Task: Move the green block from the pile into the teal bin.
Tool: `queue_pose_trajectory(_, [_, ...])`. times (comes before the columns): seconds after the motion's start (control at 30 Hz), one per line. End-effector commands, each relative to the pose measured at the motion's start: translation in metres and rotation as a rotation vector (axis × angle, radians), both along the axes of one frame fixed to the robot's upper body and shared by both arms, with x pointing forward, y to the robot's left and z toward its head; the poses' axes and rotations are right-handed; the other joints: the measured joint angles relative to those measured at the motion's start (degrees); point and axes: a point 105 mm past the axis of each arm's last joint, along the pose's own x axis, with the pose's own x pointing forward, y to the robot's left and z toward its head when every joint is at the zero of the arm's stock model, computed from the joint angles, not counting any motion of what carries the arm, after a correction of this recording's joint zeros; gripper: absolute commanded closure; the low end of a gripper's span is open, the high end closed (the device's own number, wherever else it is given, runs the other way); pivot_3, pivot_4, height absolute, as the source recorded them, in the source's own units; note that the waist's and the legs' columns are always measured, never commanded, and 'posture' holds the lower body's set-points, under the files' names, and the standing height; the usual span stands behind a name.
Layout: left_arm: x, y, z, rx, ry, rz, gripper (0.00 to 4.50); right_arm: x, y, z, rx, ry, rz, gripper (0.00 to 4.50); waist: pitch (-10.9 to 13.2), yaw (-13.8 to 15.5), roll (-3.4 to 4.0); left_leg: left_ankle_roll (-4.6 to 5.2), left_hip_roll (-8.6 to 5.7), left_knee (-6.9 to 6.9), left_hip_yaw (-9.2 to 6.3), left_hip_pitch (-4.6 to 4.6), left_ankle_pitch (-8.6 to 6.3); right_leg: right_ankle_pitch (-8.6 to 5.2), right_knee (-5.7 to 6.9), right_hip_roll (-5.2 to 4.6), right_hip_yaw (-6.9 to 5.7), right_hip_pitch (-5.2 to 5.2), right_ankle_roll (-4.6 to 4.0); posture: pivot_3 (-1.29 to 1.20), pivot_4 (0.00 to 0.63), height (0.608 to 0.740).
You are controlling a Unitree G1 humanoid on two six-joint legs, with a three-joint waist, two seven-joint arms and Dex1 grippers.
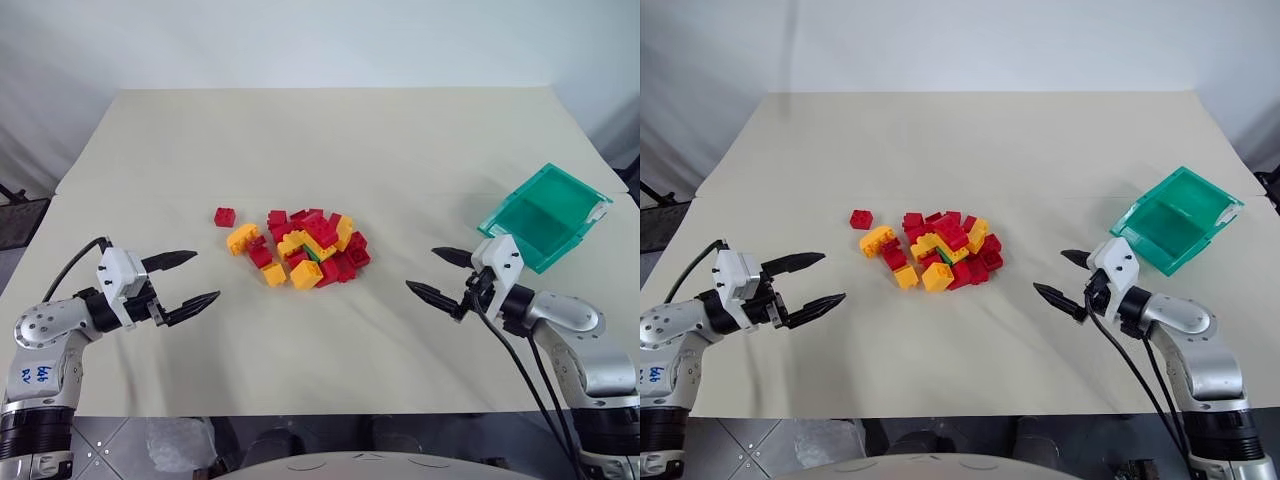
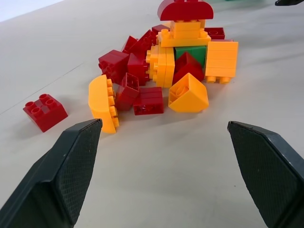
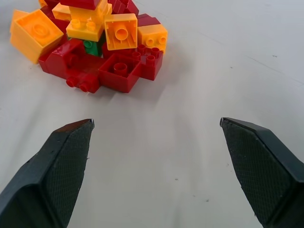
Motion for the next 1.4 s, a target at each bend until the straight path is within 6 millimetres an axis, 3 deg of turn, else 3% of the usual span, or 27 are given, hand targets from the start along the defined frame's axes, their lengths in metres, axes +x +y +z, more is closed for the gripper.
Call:
queue_pose_trajectory(0.03, [-0.001, -0.002, 0.012, 0.005, -0.029, -0.025, 0.0, 0.002, 0.003, 0.012, 0.005, -0.06, -0.001, 0.04, 0.0, 0.0, 0.0, 0.0, 0.0, 0.0, 0.0, 0.0, 0.0, 0.0, 0.0, 0.0, 0.0, 0.0, 0.0, 0.0, 0.15, 0.74])
queue_pose_trajectory(0.13, [0.004, -0.001, 0.008, -0.025, 0.051, 0.015, 0.0, 0.005, 0.001, 0.013, 0.002, -0.06, -0.025, 0.04, 0.0, 0.0, 0.0, 0.0, 0.0, 0.02, 0.01, 0.01, 0.0, 0.0, 0.02, 0.02, 0.01, 0.0, 0.0, 0.0, 0.15, 0.74])
queue_pose_trajectory(0.6, [0.007, -0.011, 0.015, -0.01, 0.006, -0.034, 0.0, 0.007, 0.013, 0.022, -0.025, 0.005, -0.03, 0.04, 0.0, 0.0, 0.0, -0.01, 0.02, 0.06, 0.03, 0.01, 0.01, 0.0, 0.04, 0.06, 0.04, 0.0, 0.0, 0.0, 0.15, 0.74])
queue_pose_trajectory(0.7, [0.005, -0.013, 0.016, -0.023, 0.008, -0.068, 0.0, 0.005, 0.024, 0.033, 0.079, 0.089, 0.03, 0.89, 0.0, 0.0, 0.0, 0.0, 0.03, 0.08, 0.04, 0.01, 0.01, 0.0, 0.06, 0.06, 0.05, 0.0, 0.0, 0.0, 0.15, 0.74])
queue_pose_trajectory(0.77, [0.004, -0.013, 0.015, -0.035, 0.01, -0.084, 0.0, 0.003, 0.035, 0.038, 0.057, 0.08, 0.059, 1.61, 0.0, 0.0, 0.0, -0.01, 0.05, 0.08, 0.02, 0.0, 0.01, 0.0, 0.05, 0.07, 0.04, -0.01, 0.0, 0.0, 0.15, 0.74])
queue_pose_trajectory(0.9, [0.002, -0.016, 0.017, -0.051, -0.012, -0.126, 0.0, -0.011, 0.079, 0.057, 0.083, 0.062, 0.15, 3.0, 0.0, 0.0, 0.0, -0.01, 0.04, 0.08, -0.01, -0.04, 0.01, 0.0, 0.05, 0.07, 0.02, -0.04, 0.0, 0.0, 0.15, 0.74])
queue_pose_trajectory(1.03, [0.001, -0.017, 0.018, -0.077, -0.055, -0.157, 0.0, -0.022, 0.124, 0.059, 0.108, 0.08, 0.244, 4.42, 0.0, -0.1, -0.01, -0.01, 0.05, 0.09, 0.0, -0.04, 0.01, 0.0, 0.07, 0.08, 0.03, -0.06, 0.0, 0.0, 0.15, 0.74])
queue_pose_trajectory(1.27, [-0.001, -0.019, 0.021, -0.105, -0.083, -0.205, 0.0, -0.009, 0.171, 0.047, 0.099, 0.031, 0.285, 4.47, 0.0, -0.2, -0.04, 0.0, -0.03, 0.1, 0.01, -0.1, 0.02, 0.0, 0.1, 0.09, 0.01, -0.11, 0.0, 0.0, 0.15, 0.74])
queue_pose_trajectory(1.4, [-0.002, -0.016, 0.025, -0.11, -0.097, -0.228, 0.0, 0.009, 0.206, 0.04, 0.144, 0.031, 0.309, 4.47, 0.0, -0.8, -0.05, -0.03, -0.01, 0.1, 0.06, -0.09, 0.03, 0.0, 0.11, 0.21, 0.02, -0.13, 0.0, 0.0, 0.15, 0.74])
